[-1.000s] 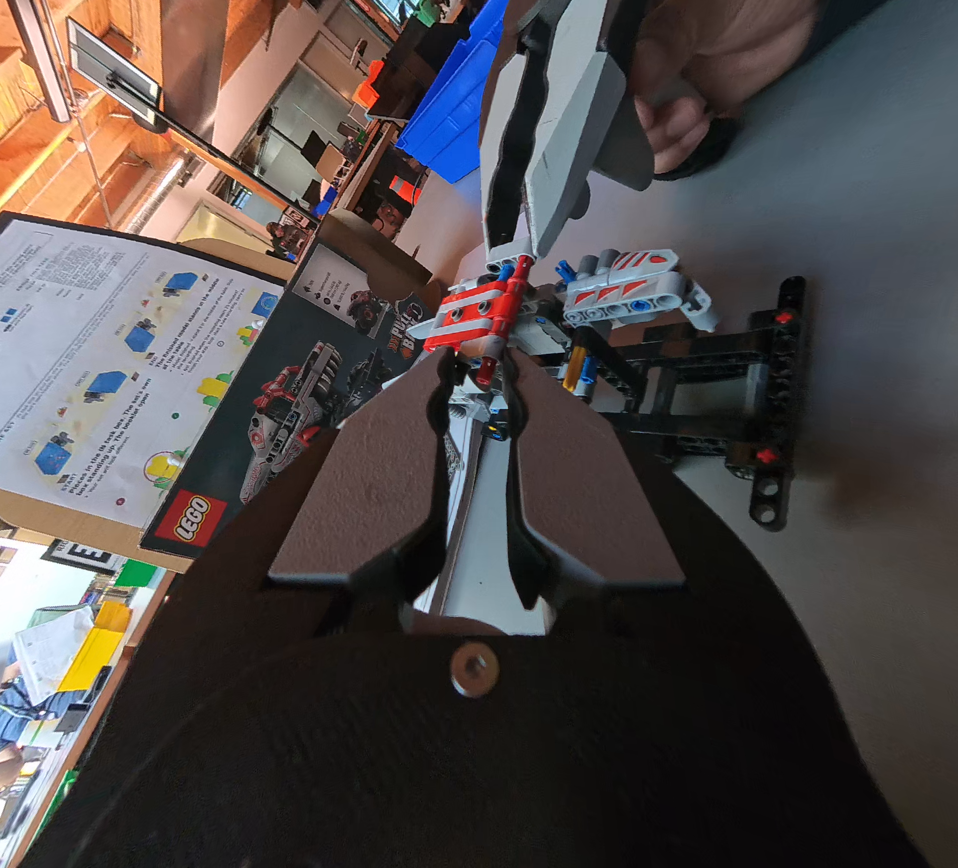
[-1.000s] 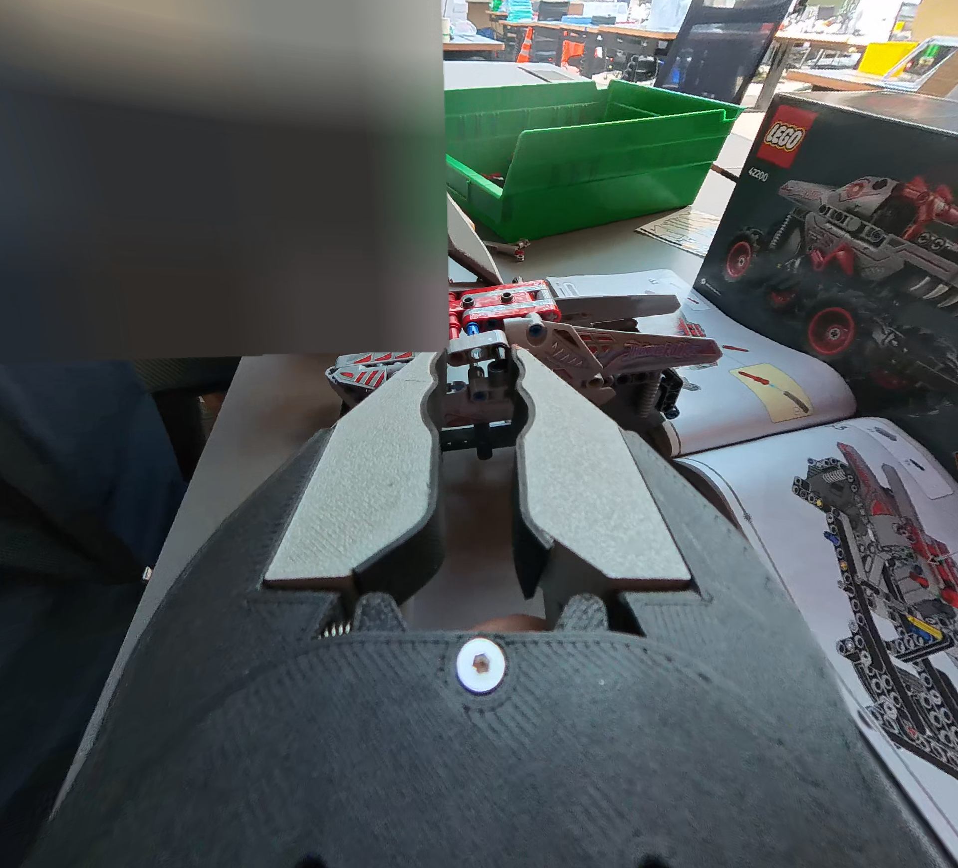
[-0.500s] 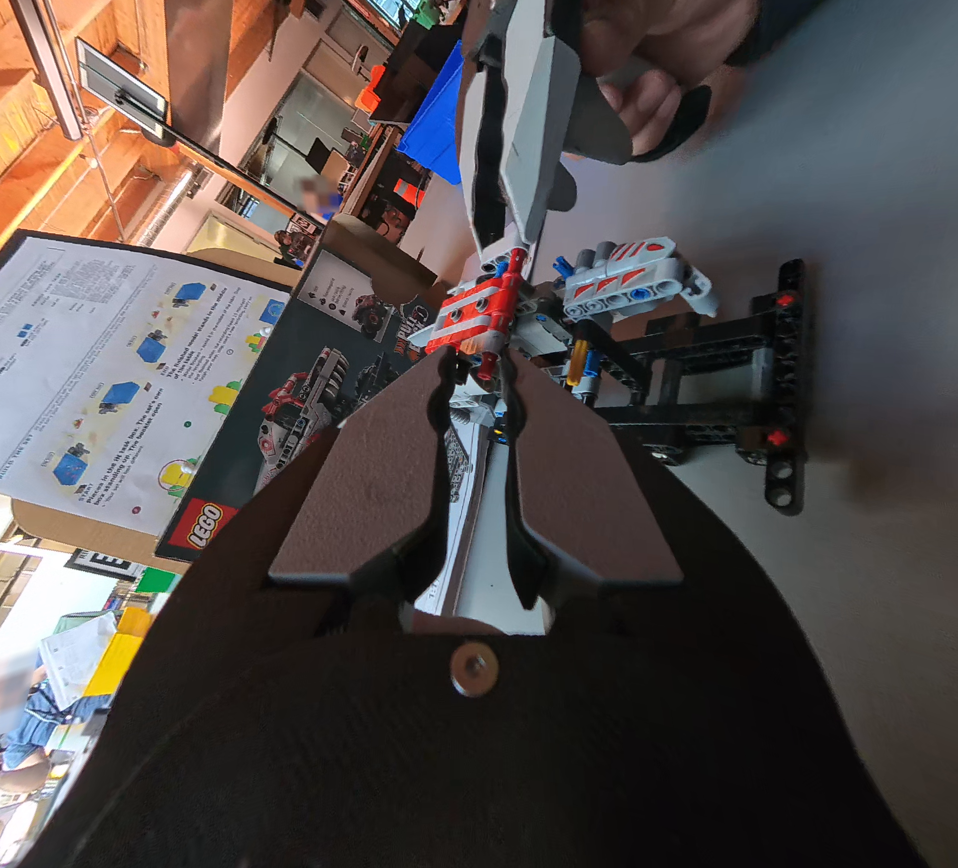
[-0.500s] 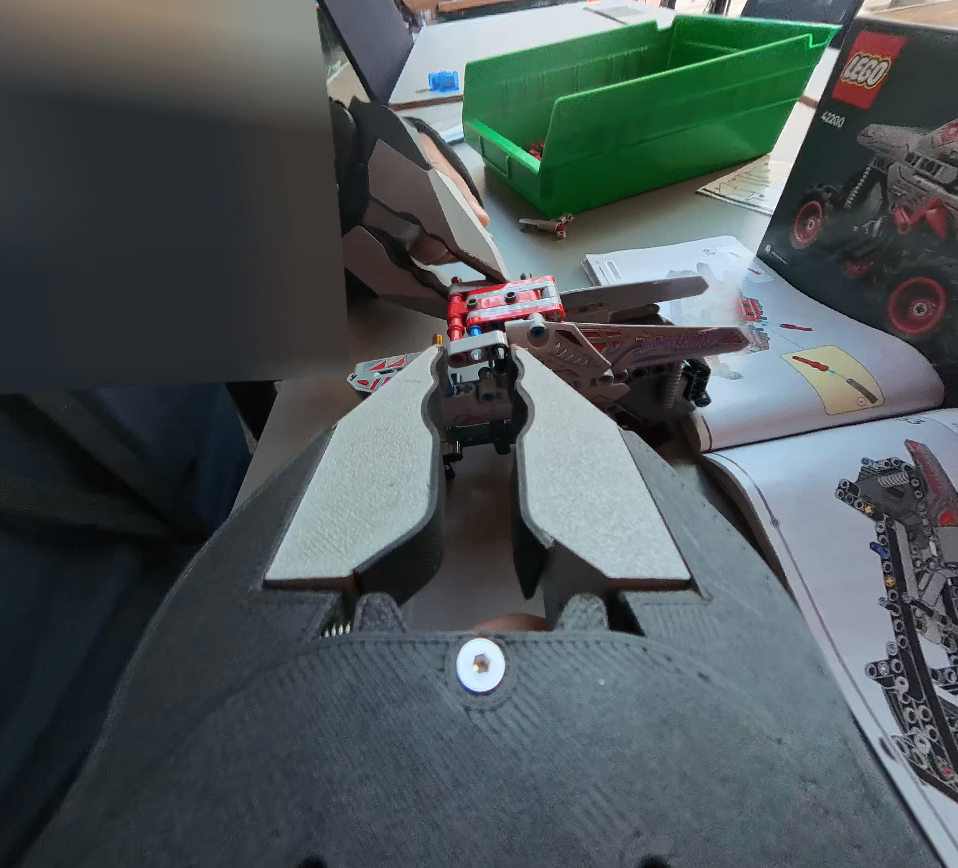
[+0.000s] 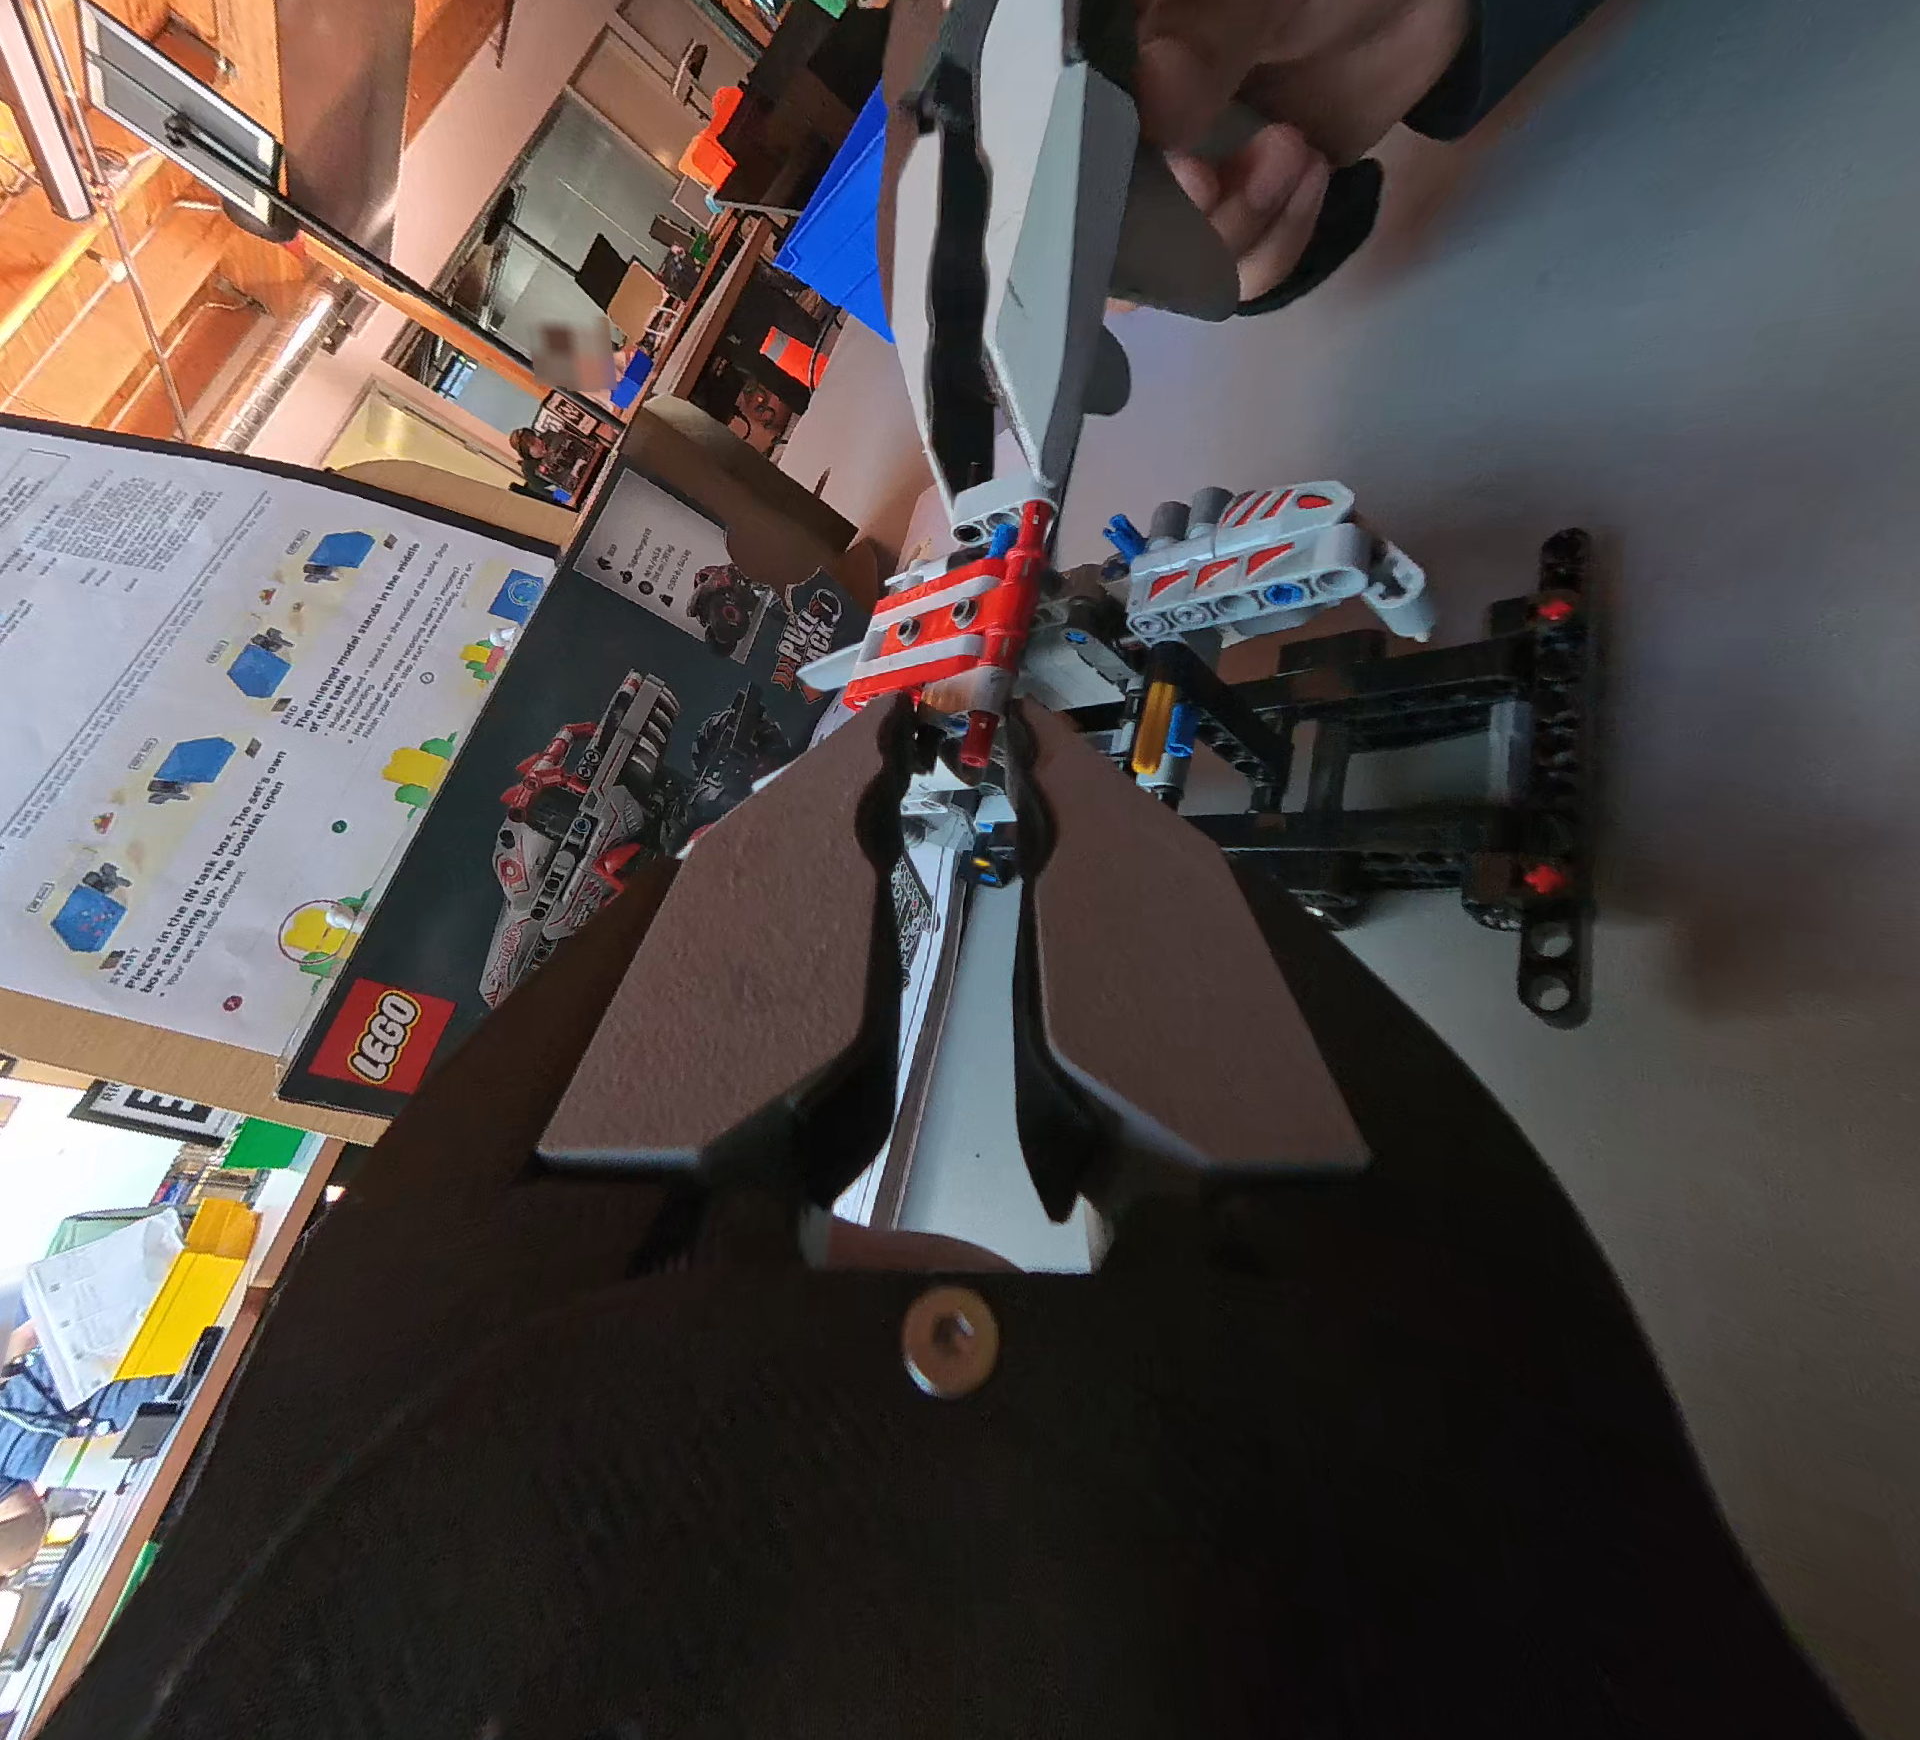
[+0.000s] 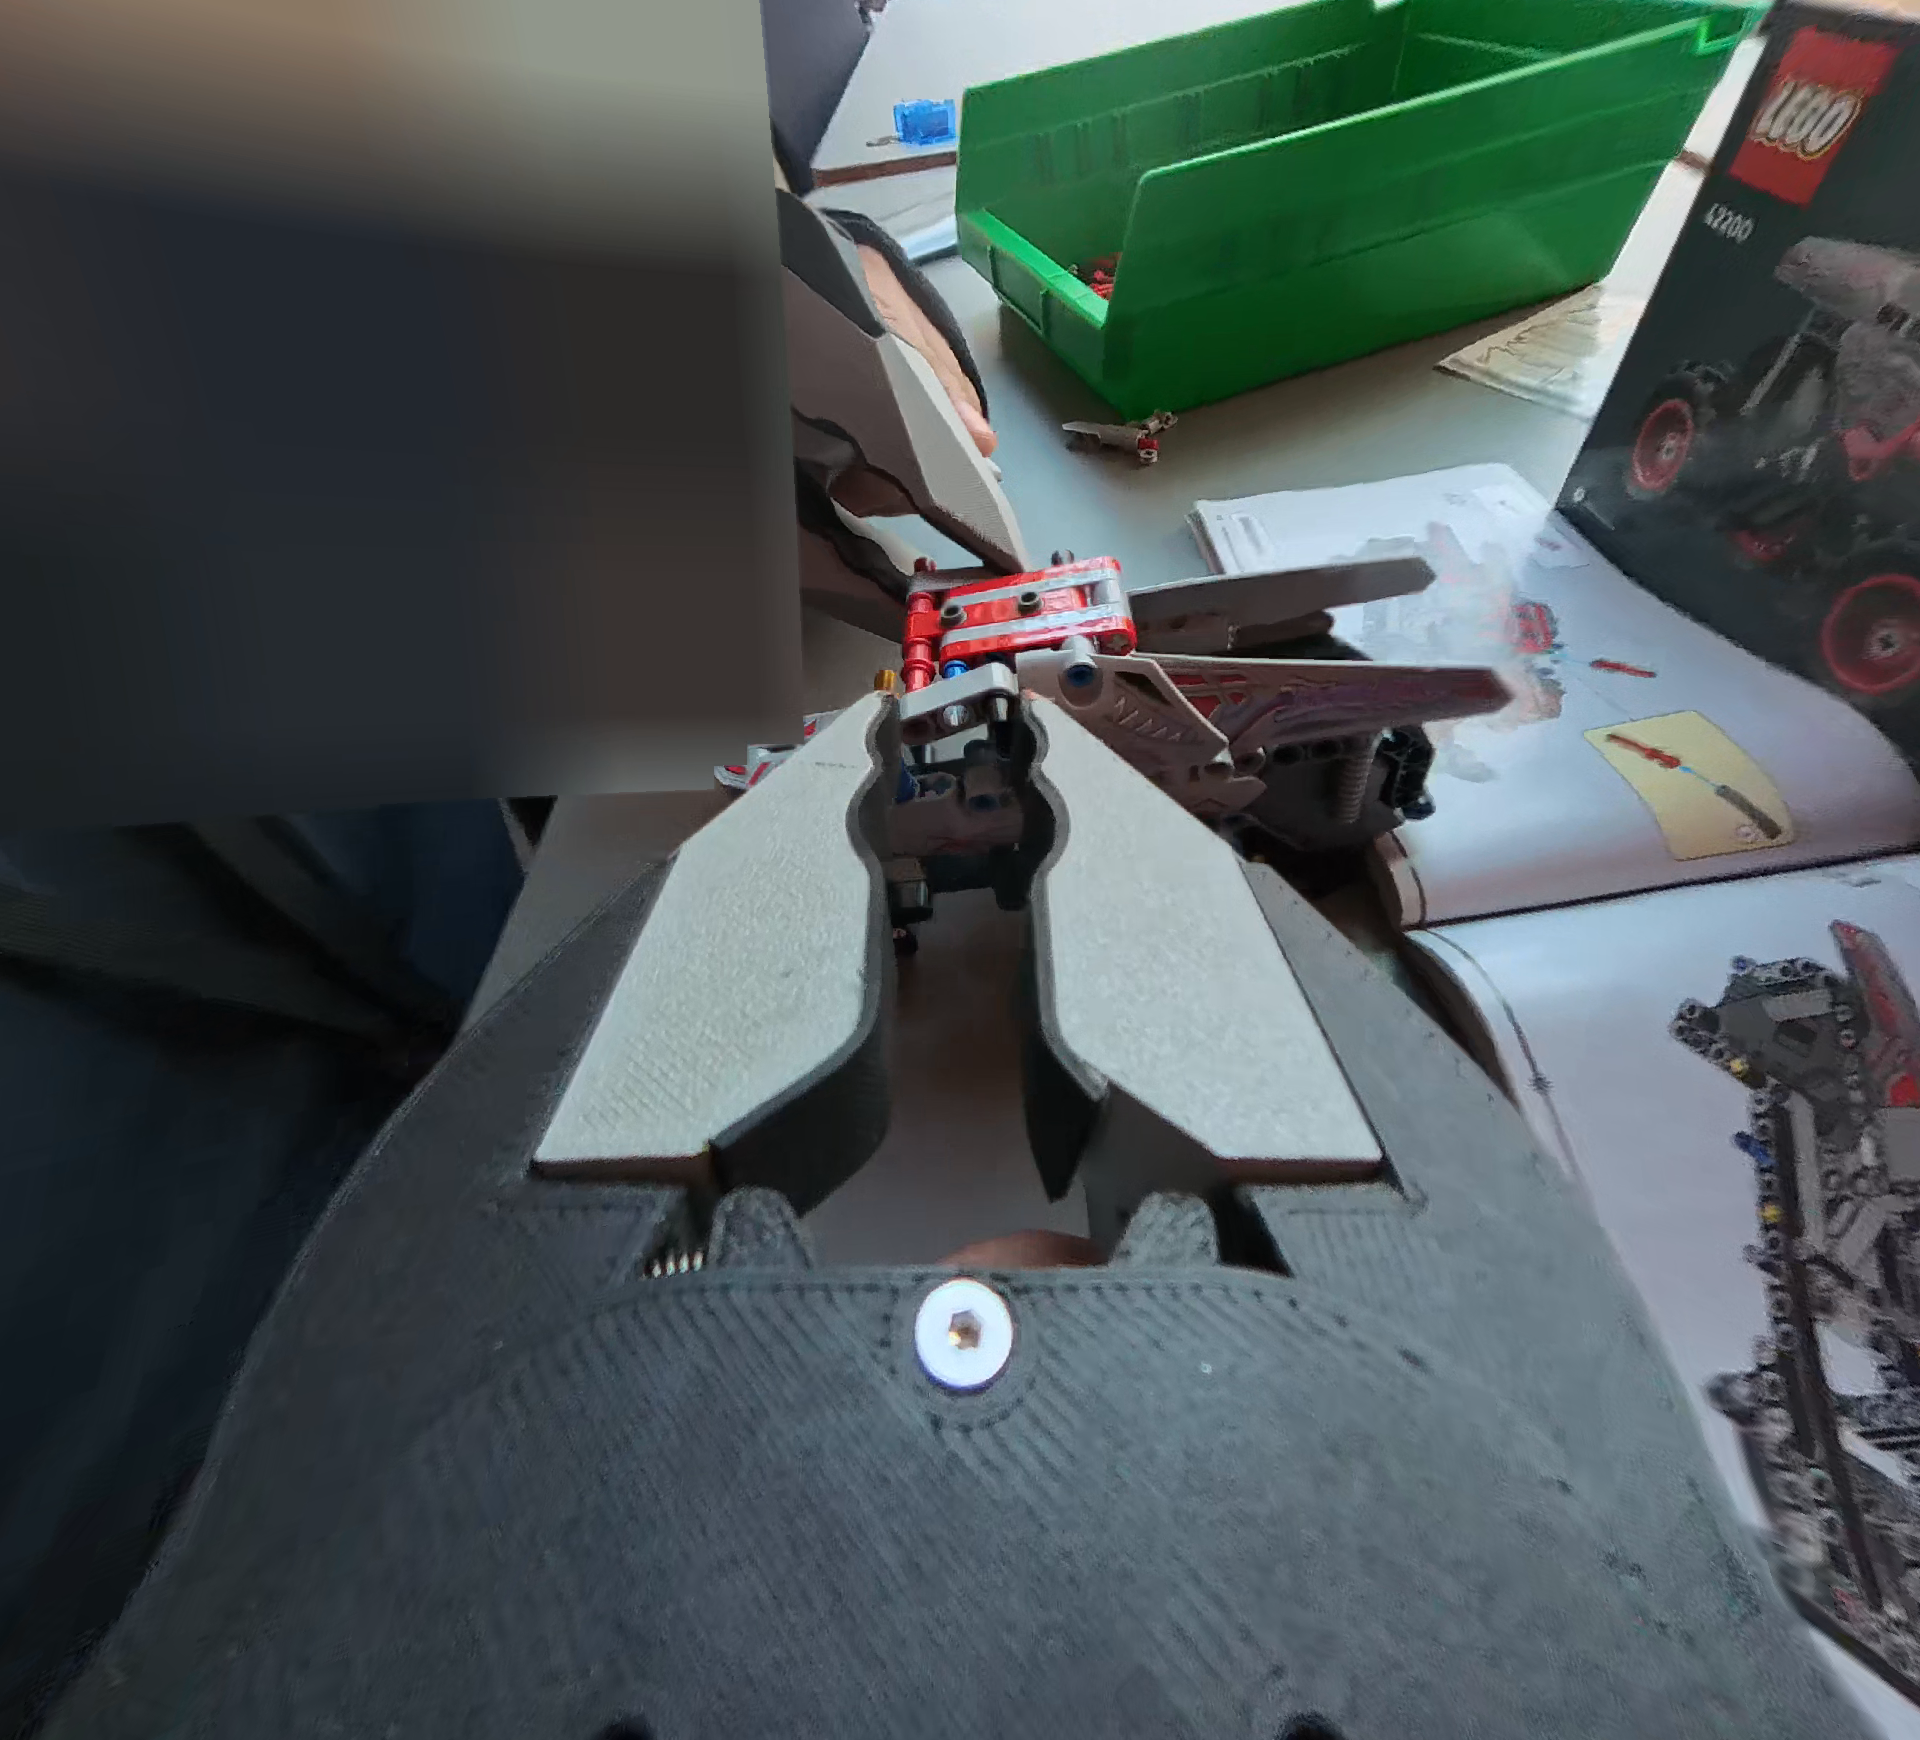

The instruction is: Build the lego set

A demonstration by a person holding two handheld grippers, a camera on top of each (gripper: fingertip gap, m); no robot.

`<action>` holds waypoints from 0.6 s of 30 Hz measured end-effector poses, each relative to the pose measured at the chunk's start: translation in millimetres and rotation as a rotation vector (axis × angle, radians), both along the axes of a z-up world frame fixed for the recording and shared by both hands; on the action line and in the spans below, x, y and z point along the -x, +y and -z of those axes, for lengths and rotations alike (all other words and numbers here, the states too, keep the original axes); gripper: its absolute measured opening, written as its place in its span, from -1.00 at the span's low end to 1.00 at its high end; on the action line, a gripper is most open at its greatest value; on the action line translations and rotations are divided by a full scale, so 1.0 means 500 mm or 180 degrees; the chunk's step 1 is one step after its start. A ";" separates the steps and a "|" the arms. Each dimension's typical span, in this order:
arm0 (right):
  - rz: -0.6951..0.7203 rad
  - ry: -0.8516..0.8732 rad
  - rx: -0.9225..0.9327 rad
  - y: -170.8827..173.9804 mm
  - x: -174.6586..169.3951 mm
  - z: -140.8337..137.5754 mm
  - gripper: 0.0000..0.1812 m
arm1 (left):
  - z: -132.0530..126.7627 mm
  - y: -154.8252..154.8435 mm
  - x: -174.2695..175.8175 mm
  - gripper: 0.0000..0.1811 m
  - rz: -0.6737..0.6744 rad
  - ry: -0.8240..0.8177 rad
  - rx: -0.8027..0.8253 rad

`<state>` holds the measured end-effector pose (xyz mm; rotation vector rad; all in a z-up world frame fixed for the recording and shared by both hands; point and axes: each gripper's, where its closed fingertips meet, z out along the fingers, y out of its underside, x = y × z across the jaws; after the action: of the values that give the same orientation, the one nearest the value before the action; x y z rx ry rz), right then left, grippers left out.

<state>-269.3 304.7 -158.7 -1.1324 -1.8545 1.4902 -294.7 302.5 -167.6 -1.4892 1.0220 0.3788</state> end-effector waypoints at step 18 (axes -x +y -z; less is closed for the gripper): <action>0.0078 -0.0176 0.0399 -0.010 0.000 -0.010 -0.92 | 0.000 0.000 -0.008 -0.84 -0.0033 0.0059 -0.0089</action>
<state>-269.1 299.9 -153.6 -1.2617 -1.7977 1.5951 -290.5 302.7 -167.4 -1.4687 1.0200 0.4133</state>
